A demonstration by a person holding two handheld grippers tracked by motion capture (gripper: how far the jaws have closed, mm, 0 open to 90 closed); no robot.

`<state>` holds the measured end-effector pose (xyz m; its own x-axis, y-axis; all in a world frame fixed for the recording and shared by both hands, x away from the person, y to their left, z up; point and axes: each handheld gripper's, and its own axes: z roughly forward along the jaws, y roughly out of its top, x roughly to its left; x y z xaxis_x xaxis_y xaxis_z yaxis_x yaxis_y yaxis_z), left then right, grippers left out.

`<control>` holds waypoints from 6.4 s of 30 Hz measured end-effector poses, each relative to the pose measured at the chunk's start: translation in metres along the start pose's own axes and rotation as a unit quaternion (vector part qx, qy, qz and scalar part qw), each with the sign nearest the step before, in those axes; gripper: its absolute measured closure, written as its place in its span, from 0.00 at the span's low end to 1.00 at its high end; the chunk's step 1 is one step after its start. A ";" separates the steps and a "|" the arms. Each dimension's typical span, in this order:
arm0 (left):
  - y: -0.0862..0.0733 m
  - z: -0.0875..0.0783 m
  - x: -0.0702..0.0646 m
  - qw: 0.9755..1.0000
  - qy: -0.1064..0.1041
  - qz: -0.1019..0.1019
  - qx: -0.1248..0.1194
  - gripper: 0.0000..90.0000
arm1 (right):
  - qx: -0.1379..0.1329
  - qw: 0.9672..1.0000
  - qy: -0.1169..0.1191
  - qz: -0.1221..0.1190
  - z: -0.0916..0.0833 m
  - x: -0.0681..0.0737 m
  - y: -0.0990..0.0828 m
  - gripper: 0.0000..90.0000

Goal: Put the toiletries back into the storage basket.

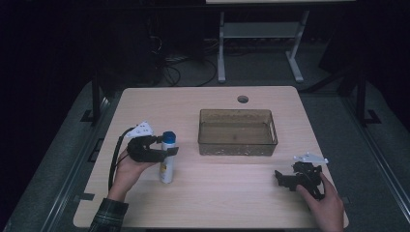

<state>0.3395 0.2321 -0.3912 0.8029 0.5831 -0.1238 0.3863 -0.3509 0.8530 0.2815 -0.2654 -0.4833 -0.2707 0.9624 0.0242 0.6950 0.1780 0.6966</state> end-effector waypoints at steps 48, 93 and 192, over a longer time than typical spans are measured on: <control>0.046 -0.003 0.000 0.995 -0.021 0.042 -0.091 0.38 | 0.000 1.000 0.001 0.000 0.000 0.000 0.000 0.00; 0.118 0.048 -0.005 0.990 -0.041 0.075 -0.110 0.39 | 0.000 1.000 0.000 -0.001 0.000 0.000 0.000 0.00; 0.054 0.082 0.002 0.996 -0.019 0.079 -0.033 0.15 | 0.000 1.000 0.000 0.000 0.000 0.000 0.000 0.00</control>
<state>0.3994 0.1543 -0.3866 0.8683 0.4961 -0.0036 0.2248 -0.3869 0.8943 0.2814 -0.2654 -0.4833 -0.2702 0.9625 0.0238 0.6951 0.1778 0.6966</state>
